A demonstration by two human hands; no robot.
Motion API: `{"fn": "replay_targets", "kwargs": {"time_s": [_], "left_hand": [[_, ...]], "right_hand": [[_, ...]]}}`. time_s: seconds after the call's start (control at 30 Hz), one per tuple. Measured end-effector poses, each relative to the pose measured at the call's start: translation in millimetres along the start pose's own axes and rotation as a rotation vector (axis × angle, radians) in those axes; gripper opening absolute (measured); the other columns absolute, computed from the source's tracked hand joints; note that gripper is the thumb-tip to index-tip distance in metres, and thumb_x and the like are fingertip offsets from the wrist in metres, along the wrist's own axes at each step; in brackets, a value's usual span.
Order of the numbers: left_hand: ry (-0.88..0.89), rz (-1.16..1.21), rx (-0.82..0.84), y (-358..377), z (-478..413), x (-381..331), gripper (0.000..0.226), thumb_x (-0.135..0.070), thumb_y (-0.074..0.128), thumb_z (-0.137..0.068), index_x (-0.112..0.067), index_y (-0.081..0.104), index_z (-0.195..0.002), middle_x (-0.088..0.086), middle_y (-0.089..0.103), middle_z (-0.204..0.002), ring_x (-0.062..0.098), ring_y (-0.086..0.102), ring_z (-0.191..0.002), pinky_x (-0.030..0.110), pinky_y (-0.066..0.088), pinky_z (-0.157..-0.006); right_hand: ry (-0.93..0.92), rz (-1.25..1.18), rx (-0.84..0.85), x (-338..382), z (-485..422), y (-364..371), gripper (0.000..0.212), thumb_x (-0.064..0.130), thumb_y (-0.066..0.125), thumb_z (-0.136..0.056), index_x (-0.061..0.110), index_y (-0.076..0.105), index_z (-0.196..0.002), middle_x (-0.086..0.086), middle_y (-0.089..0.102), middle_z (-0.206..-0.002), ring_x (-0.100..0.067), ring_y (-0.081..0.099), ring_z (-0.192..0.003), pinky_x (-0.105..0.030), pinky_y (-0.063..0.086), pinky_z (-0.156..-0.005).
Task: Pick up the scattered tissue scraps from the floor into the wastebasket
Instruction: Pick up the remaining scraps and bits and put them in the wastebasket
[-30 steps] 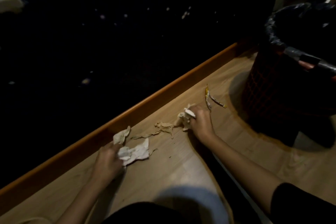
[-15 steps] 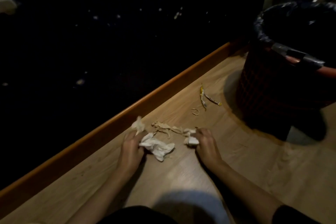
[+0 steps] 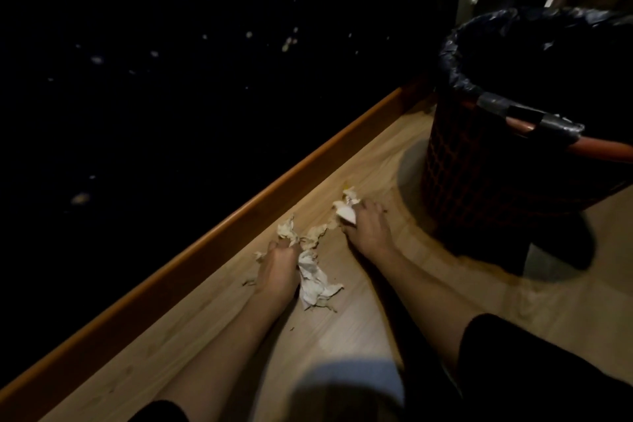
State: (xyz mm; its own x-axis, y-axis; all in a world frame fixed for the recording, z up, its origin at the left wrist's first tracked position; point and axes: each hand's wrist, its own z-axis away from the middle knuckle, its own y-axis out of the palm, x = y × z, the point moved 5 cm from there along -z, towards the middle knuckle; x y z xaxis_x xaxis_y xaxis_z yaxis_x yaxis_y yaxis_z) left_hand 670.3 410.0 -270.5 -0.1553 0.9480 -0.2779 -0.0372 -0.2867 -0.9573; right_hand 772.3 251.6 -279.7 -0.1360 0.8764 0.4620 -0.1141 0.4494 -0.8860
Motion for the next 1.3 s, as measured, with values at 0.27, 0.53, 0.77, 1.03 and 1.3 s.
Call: {"fn": "replay_targets", "kwargs": {"time_s": [0.27, 0.53, 0.77, 1.03, 1.3], "left_hand": [[-0.013, 0.138, -0.109, -10, 3, -4, 0.026, 0.01, 0.055, -0.073, -0.004, 0.067, -0.09, 0.013, 0.063, -0.088, 0.029, 0.056, -0.091, 0.033, 0.045, -0.074], [-0.129, 0.221, -0.162, -37, 15, 19, 0.024, 0.012, 0.055, -0.075, -0.008, 0.062, -0.066, 0.002, 0.054, -0.066, 0.021, 0.057, -0.065, 0.023, 0.038, -0.054], [0.291, 0.148, -0.262, -121, -8, -57, 0.017, 0.002, 0.067, -0.073, -0.011, 0.063, -0.064, 0.006, 0.062, -0.068, 0.018, 0.058, -0.065, 0.018, 0.032, -0.054], [0.66, 0.028, -0.469, -258, -39, -191, 0.007, -0.009, 0.07, -0.073, -0.005, 0.065, -0.072, 0.009, 0.063, -0.067, 0.02, 0.059, -0.065, 0.028, 0.034, -0.055], [0.745, -0.145, -0.437, -319, -63, -345, 0.011, -0.015, 0.068, -0.073, -0.006, 0.063, -0.068, 0.017, 0.066, -0.07, 0.033, 0.064, -0.071, 0.038, 0.049, -0.059]], "right_hand": [[-0.138, -0.163, -0.095, 6, 51, 8, 0.039, -0.025, 0.055, -0.063, -0.005, 0.063, -0.095, -0.02, 0.06, -0.1, -0.034, 0.052, -0.095, -0.041, 0.048, -0.076], [-0.034, -0.329, -0.218, 1, 53, -52, 0.03, -0.016, 0.052, -0.075, -0.003, 0.064, -0.098, -0.017, 0.062, -0.099, -0.029, 0.057, -0.091, -0.023, 0.034, -0.068], [-0.37, -0.21, -0.292, 37, 68, -154, 0.02, -0.009, 0.068, -0.071, 0.0, 0.066, -0.089, -0.014, 0.061, -0.091, -0.03, 0.056, -0.088, -0.028, 0.036, -0.065], [-0.489, -0.068, -0.506, 55, 62, -305, 0.026, -0.017, 0.053, -0.064, 0.002, 0.061, -0.079, -0.018, 0.057, -0.085, -0.036, 0.051, -0.082, -0.033, 0.034, -0.063], [-0.288, 0.011, -0.636, -8, 47, -432, 0.018, -0.004, 0.055, -0.071, 0.0, 0.061, -0.088, -0.026, 0.064, -0.09, -0.042, 0.059, -0.088, -0.039, 0.045, -0.067]]}}
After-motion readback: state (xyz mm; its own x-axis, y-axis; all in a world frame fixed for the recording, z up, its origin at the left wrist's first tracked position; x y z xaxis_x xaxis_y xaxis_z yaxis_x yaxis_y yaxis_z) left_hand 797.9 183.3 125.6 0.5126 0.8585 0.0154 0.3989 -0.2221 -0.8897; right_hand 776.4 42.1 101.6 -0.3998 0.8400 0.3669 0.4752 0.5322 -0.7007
